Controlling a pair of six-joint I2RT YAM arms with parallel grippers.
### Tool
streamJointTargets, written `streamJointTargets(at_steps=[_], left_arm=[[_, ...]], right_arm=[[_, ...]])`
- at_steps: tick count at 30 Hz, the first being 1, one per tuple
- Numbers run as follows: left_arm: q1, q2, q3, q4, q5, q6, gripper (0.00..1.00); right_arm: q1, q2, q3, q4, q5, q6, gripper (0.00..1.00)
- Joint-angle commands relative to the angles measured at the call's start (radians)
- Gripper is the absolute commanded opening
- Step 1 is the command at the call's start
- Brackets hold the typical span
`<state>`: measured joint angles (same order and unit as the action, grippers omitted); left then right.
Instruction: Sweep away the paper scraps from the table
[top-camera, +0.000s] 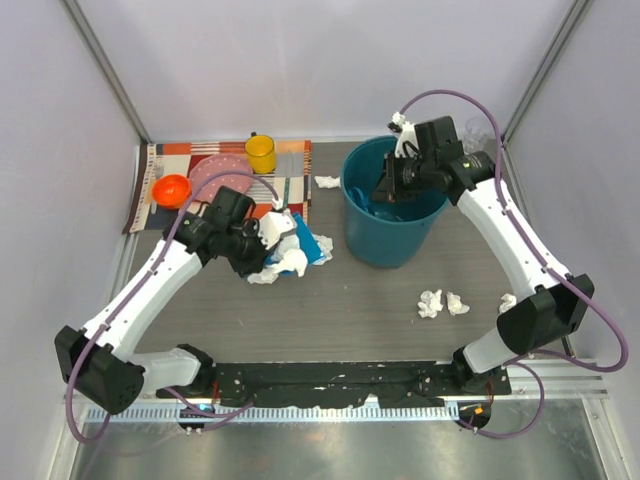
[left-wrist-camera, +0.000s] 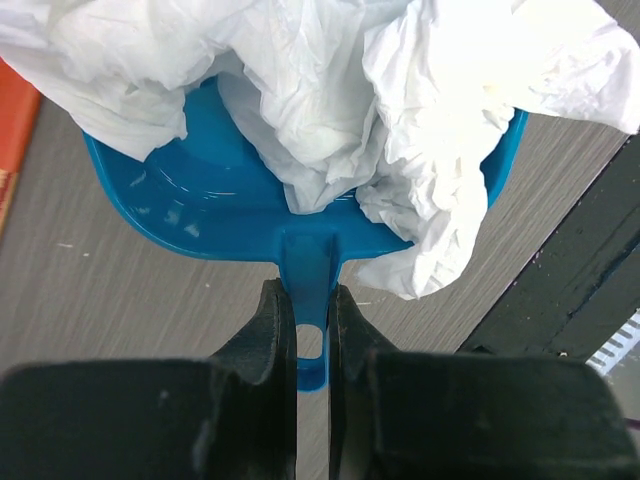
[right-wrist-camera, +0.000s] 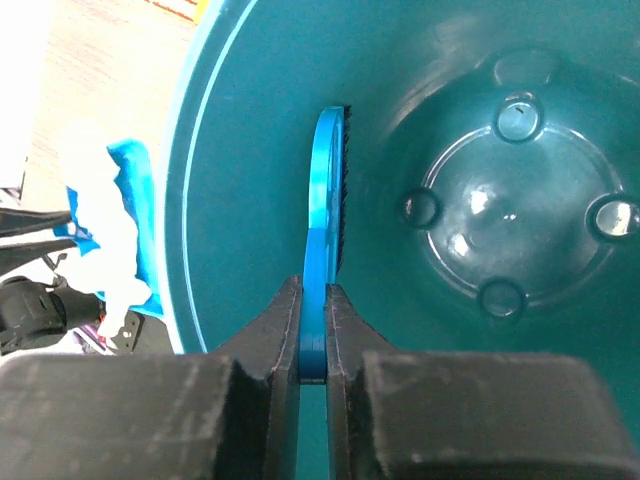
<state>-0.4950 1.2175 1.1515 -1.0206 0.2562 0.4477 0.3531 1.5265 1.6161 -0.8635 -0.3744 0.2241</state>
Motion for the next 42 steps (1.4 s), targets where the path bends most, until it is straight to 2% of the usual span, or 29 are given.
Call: streamJointTargets(at_steps=[1, 6, 13, 21, 27, 35, 42], left_arm=[[0.006, -0.004, 0.132, -0.068, -0.014, -0.015, 0.0], [0.006, 0.08, 0.356, -0.139, -0.025, -0.018, 0.0], [0.003, 0.276, 0.635, -0.232, -0.063, -0.014, 0.0], [-0.008, 0.468, 1.0, -0.292, -0.048, -0.04, 0.0], [-0.042, 0.612, 1.218, -0.314, -0.06, -0.084, 0.0], [-0.209, 0.793, 1.418, -0.234, -0.379, -0.012, 0.0], [-0.295, 0.893, 1.423, -0.054, -0.688, 0.132, 0.0]], right_arm=[[0.035, -0.049, 0.051, -0.012, 0.035, 0.023, 0.01], [0.035, -0.049, 0.206, -0.065, 0.28, -0.012, 0.01], [0.035, -0.034, 0.326, -0.118, 0.429, -0.057, 0.01], [0.035, -0.045, 0.303, -0.118, 0.454, -0.071, 0.01], [0.034, -0.068, 0.272, -0.109, 0.468, -0.068, 0.01], [0.034, -0.1, 0.304, -0.121, 0.586, -0.066, 0.01], [0.033, -0.184, 0.315, -0.109, 0.796, -0.086, 0.01]])
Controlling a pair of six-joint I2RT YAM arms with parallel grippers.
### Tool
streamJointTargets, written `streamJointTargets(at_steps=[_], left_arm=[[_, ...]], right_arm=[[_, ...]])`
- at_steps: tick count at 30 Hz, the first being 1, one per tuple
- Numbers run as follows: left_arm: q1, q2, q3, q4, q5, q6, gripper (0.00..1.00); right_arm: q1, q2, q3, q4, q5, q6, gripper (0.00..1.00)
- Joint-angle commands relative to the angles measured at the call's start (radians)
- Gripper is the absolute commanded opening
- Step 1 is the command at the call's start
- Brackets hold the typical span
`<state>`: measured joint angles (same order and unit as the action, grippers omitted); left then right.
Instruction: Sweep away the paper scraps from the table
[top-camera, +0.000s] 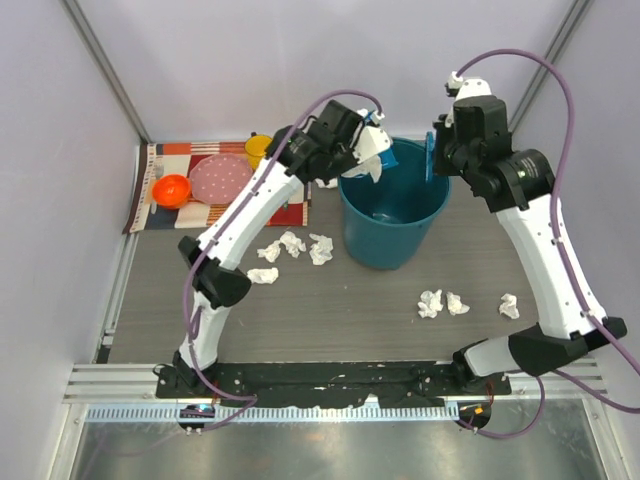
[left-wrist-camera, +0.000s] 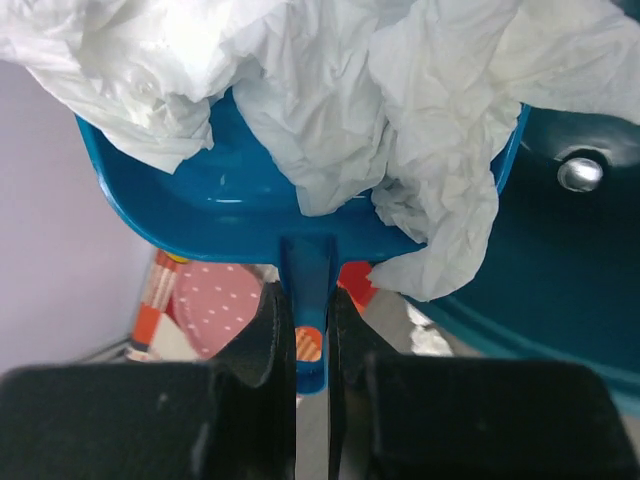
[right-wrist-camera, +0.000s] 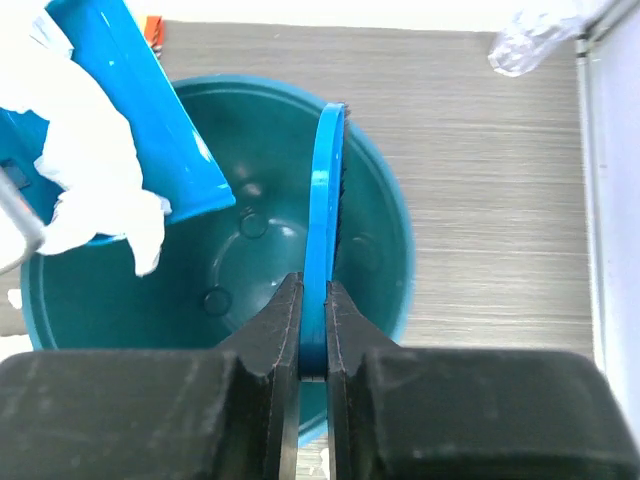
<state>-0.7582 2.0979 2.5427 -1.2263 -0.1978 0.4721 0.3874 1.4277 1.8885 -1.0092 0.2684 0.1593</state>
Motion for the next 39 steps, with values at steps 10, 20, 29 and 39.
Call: streamJointTargets(at_steps=[10, 20, 29, 39], left_arm=[[-0.211, -0.096, -0.381, 0.807, -0.643, 0.652, 0.0], [-0.253, -0.148, -0.556, 1.197, -0.726, 0.97, 0.0], [-0.237, -0.188, -0.518, 1.003, -0.718, 0.822, 0.0], [0.075, -0.413, -0.464, 0.416, -0.373, 0.235, 0.0]], right_arm=[[-0.002, -0.147, 0.046, 0.075, 0.195, -0.073, 0.01], [-0.001, -0.171, 0.067, 0.072, 0.226, -0.099, 0.01], [-0.001, -0.164, 0.109, 0.054, 0.128, -0.115, 0.01], [0.002, -0.151, 0.141, 0.144, -0.234, -0.057, 0.01]])
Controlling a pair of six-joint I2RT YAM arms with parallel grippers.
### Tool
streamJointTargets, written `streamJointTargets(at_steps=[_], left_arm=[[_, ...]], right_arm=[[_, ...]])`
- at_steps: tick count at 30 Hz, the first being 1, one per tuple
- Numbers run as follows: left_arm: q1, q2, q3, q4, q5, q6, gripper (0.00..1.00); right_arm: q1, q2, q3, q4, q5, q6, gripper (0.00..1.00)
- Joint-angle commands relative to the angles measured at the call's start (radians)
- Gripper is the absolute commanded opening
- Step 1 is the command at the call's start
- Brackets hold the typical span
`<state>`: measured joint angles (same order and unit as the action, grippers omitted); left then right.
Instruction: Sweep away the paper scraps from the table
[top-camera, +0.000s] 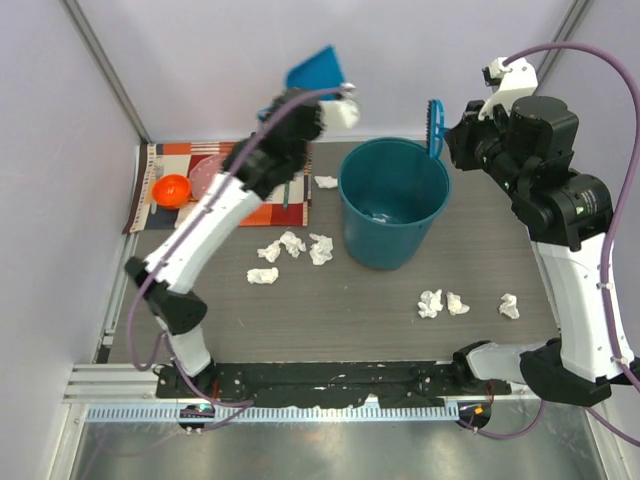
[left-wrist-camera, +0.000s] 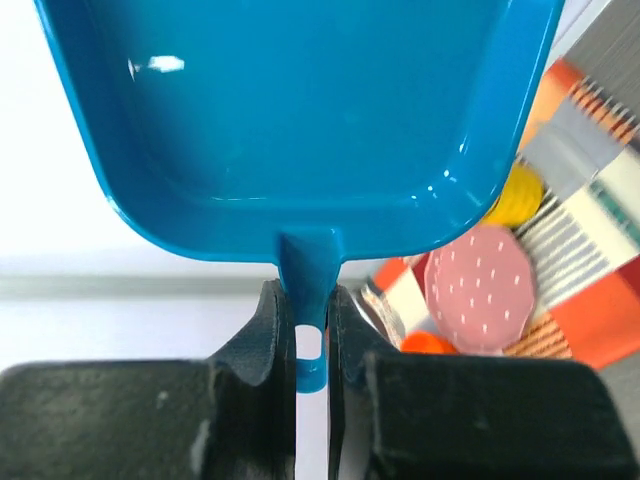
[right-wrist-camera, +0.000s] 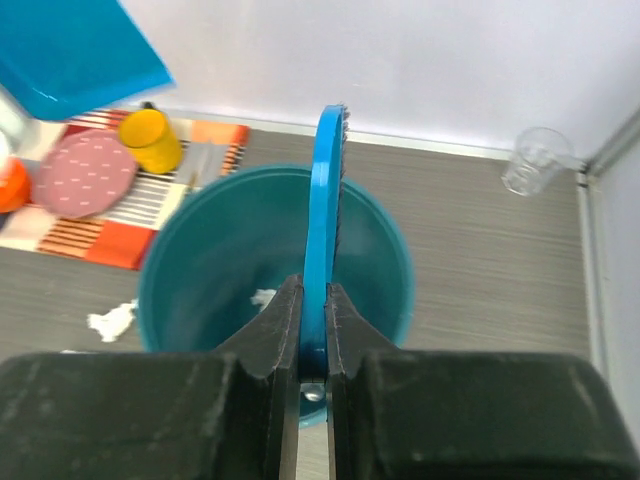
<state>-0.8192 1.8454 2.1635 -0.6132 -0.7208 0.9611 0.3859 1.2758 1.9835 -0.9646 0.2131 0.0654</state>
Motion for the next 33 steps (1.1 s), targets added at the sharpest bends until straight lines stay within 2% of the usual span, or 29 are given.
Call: streamJointTargets(at_steps=[1, 2, 4, 8, 11, 14, 15, 17, 18, 20, 21, 22, 24, 26, 27, 28, 30, 33], left_arm=[[0.2, -0.211, -0.112, -0.232, 0.184, -0.281, 0.0], [0.234, -0.233, -0.141, -0.247, 0.26, -0.309, 0.0], [0.331, -0.309, -0.241, -0.27, 0.325, -0.375, 0.0], [0.475, -0.455, -0.514, -0.287, 0.474, -0.412, 0.0], [0.609, -0.532, -0.65, -0.377, 0.624, -0.394, 0.0], [0.754, -0.586, -0.762, -0.499, 0.765, -0.322, 0.0], [0.835, -0.598, -0.792, -0.534, 0.788, -0.302, 0.0], [0.929, -0.627, -0.884, -0.548, 0.796, -0.239, 0.0], [1.018, -0.632, -0.912, -0.548, 0.805, -0.217, 0.0], [1.106, -0.634, -0.965, -0.556, 0.859, -0.154, 0.0], [1.174, -0.623, -0.976, -0.559, 0.879, -0.142, 0.0], [1.201, -0.615, -0.991, -0.557, 0.892, -0.131, 0.0], [1.244, -0.601, -1.007, -0.545, 0.9, -0.128, 0.0], [1.247, -0.601, -1.033, -0.536, 0.896, -0.122, 0.0], [1.247, -0.601, -1.041, -0.539, 0.899, -0.114, 0.0], [1.247, -0.603, -1.05, -0.548, 0.9, -0.101, 0.0], [1.247, -0.603, -1.058, -0.583, 0.887, -0.056, 0.0], [1.247, -0.6, -1.084, -0.599, 0.833, -0.009, 0.0]], right_arm=[[0.007, 0.011, 0.049, 0.122, -0.199, 0.057, 0.01], [0.03, 0.023, 0.06, 0.135, -0.236, 0.063, 0.01], [0.068, 0.065, 0.083, 0.164, -0.238, 0.068, 0.01], [0.265, 0.167, 0.156, 0.175, -0.216, -0.001, 0.01], [0.397, 0.281, 0.248, 0.123, -0.146, -0.085, 0.01], [0.429, 0.393, 0.304, 0.047, -0.199, -0.089, 0.01], [0.427, 0.413, 0.296, 0.041, -0.237, -0.028, 0.01], [0.427, 0.43, 0.204, 0.069, -0.289, 0.042, 0.01], [0.429, 0.425, 0.152, 0.145, -0.331, 0.109, 0.01], [0.43, 0.39, -0.036, 0.269, -0.443, 0.19, 0.01], [0.436, 0.384, -0.099, 0.405, -0.472, 0.264, 0.01], [0.442, 0.379, -0.2, 0.47, -0.518, 0.298, 0.01], [0.464, 0.42, -0.247, 0.564, -0.535, 0.335, 0.01], [0.516, 0.517, -0.178, 0.522, -0.456, 0.243, 0.01], [0.533, 0.551, -0.082, 0.433, -0.422, 0.181, 0.01], [0.563, 0.585, -0.025, 0.384, -0.376, 0.037, 0.01], [0.576, 0.697, 0.142, 0.241, -0.261, -0.062, 0.01], [0.579, 0.802, 0.271, 0.13, -0.179, -0.231, 0.01]])
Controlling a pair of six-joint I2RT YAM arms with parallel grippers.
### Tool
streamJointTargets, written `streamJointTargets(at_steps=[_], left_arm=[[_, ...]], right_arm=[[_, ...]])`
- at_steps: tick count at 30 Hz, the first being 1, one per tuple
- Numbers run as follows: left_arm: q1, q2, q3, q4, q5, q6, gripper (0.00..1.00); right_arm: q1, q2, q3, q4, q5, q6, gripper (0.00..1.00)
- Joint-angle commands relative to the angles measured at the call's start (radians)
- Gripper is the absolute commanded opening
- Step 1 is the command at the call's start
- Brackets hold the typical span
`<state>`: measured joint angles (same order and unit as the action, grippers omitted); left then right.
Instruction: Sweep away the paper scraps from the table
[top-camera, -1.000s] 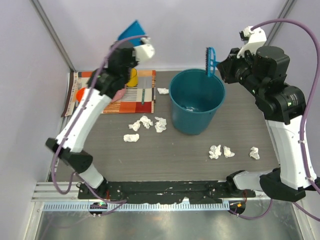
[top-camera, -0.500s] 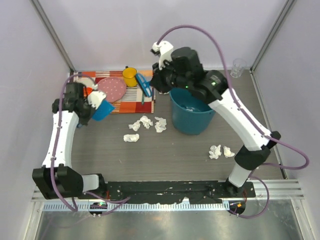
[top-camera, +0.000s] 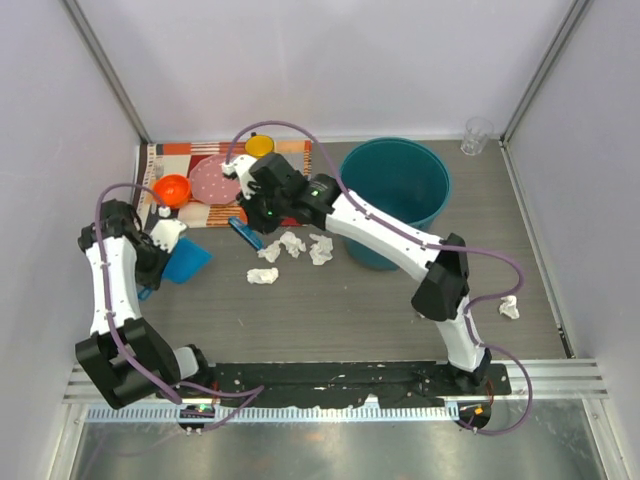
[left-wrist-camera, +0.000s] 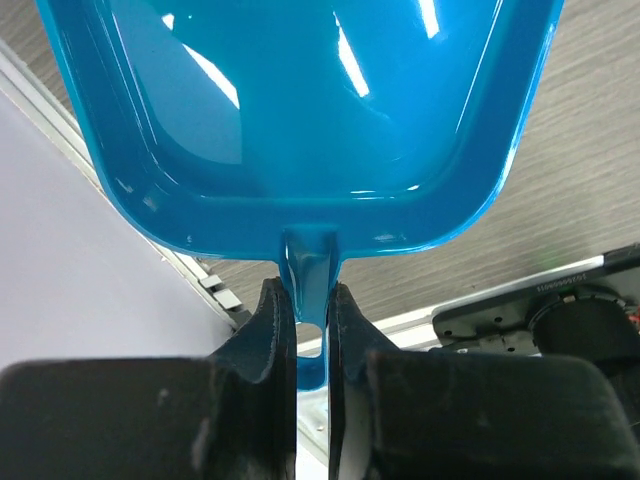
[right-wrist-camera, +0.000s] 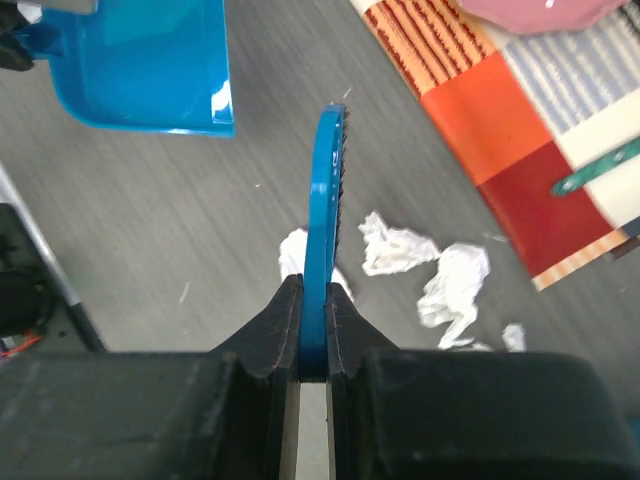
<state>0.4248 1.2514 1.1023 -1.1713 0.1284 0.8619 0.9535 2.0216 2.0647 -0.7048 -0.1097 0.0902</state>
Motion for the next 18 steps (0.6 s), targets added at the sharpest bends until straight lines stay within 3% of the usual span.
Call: streamJointTargets(at_steps=[1, 9, 12, 18], left_arm=[[0.003, -0.007, -0.039, -0.037, -0.032, 0.1, 0.0], [0.003, 0.02, -0.068, 0.001, -0.082, 0.1, 0.0], [0.003, 0.043, -0.071, 0.007, -0.081, 0.092, 0.0], [0.003, 0.052, -0.097, 0.047, -0.102, 0.089, 0.0]], right_arm=[[0.01, 0.068, 0.184, -0.134, 0.139, -0.3, 0.01], [0.033, 0.137, 0.057, 0.004, 0.235, -0.605, 0.01], [0.054, 0.134, -0.01, 0.036, 0.203, -0.729, 0.01], [0.094, 0.14, -0.104, 0.021, 0.183, -0.804, 0.01]])
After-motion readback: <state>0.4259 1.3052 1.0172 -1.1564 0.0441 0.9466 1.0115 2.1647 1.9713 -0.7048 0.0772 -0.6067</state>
